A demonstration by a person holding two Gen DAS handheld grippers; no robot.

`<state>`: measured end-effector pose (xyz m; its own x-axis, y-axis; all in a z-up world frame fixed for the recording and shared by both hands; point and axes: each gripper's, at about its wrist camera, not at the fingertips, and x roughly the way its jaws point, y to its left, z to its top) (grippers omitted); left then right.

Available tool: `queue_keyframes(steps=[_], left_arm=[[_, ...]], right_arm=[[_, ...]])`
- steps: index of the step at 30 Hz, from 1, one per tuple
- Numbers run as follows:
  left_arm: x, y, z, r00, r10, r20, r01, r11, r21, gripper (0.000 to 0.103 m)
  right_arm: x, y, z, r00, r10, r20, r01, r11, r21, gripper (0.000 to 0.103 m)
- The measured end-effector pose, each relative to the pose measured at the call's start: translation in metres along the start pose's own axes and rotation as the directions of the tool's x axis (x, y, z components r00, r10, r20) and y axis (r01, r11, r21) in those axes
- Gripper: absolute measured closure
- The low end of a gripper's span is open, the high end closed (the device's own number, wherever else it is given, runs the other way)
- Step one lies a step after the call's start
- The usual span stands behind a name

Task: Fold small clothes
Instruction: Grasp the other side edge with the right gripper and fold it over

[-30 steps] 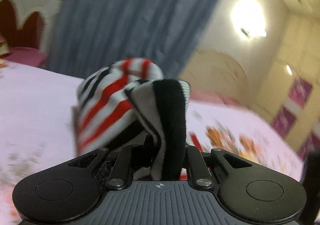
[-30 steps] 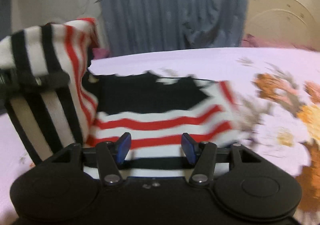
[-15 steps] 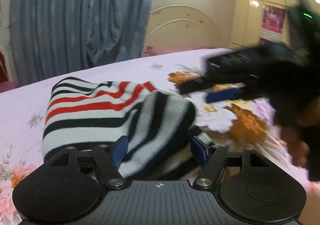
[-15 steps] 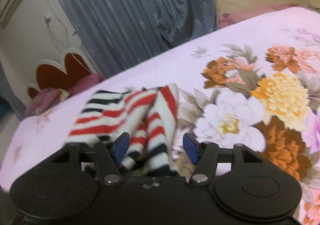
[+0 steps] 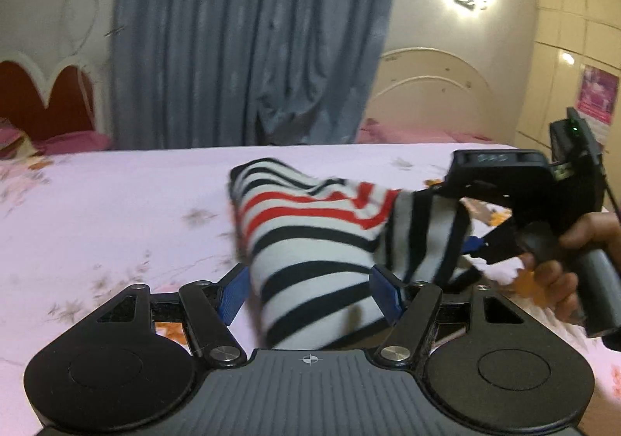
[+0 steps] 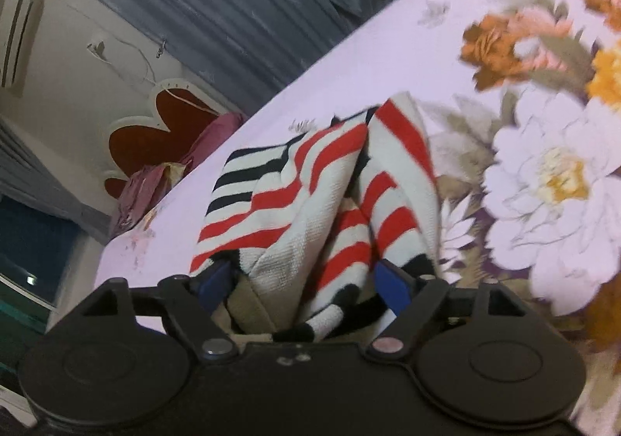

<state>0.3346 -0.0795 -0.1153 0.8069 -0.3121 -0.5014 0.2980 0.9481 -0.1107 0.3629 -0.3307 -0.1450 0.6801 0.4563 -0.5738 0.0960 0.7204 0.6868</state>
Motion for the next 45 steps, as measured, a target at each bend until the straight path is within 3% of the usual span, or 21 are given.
queue_keyframes(steps=[5, 10, 15, 21, 25, 28, 31, 37, 40, 42, 45], left_arm=[[0.013, 0.002, -0.004, 1.0, 0.004, -0.002, -0.004, 1.0, -0.023, 0.036], [0.038, -0.01, 0.0, 0.999, -0.05, -0.01, 0.049, 0.997, -0.052, 0.036], [0.061, -0.043, -0.01, 0.992, -0.083, -0.099, 0.087, 0.995, 0.042, 0.036], [0.063, -0.049, -0.02, 0.988, -0.092, -0.123, 0.105, 0.989, 0.103, 0.036], [0.061, -0.045, -0.02, 0.988, -0.107, -0.113, 0.116, 0.99, 0.084, 0.036], [0.056, -0.038, -0.017, 0.988, -0.115, -0.102, 0.122, 0.99, 0.067, 0.036], [0.049, -0.028, -0.011, 0.993, -0.093, -0.068, 0.095, 0.995, 0.032, 0.036], [0.049, -0.005, 0.004, 0.997, -0.07, -0.022, 0.068, 0.995, -0.067, 0.035], [0.06, -0.004, 0.004, 0.996, -0.082, -0.04, 0.078, 0.993, -0.084, 0.036], [0.072, -0.006, -0.001, 0.992, -0.095, -0.084, 0.088, 0.993, -0.084, 0.035], [0.086, -0.012, -0.01, 0.987, -0.082, -0.135, 0.075, 0.996, -0.057, 0.035]], right_arm=[[-0.008, -0.007, 0.003, 1.0, 0.012, -0.01, -0.012, 1.0, 0.026, 0.023], [-0.017, -0.017, 0.006, 1.0, -0.01, -0.001, 0.01, 0.999, 0.035, 0.023], [-0.002, -0.003, 0.009, 1.0, -0.013, -0.005, 0.013, 1.0, -0.023, 0.022], [-0.013, -0.01, 0.01, 1.0, 0.002, 0.017, -0.002, 1.0, 0.003, 0.021], [0.009, -0.006, 0.008, 0.999, -0.035, -0.031, 0.034, 0.999, -0.03, 0.034], [0.024, 0.005, 0.006, 0.995, -0.099, -0.022, 0.096, 0.991, -0.094, 0.071], [0.021, 0.011, 0.002, 0.993, -0.117, 0.007, 0.117, 0.979, -0.166, 0.085], [-0.012, 0.034, -0.002, 0.972, -0.161, 0.173, 0.215, 0.903, -0.371, 0.087], [-0.012, 0.014, 0.003, 0.967, -0.203, 0.153, 0.245, 0.904, -0.351, 0.087], [0.001, 0.002, 0.003, 0.97, -0.223, 0.094, 0.241, 0.905, -0.35, 0.086], [0.001, -0.005, 0.003, 0.97, -0.218, 0.109, 0.241, 0.919, -0.311, 0.078]])
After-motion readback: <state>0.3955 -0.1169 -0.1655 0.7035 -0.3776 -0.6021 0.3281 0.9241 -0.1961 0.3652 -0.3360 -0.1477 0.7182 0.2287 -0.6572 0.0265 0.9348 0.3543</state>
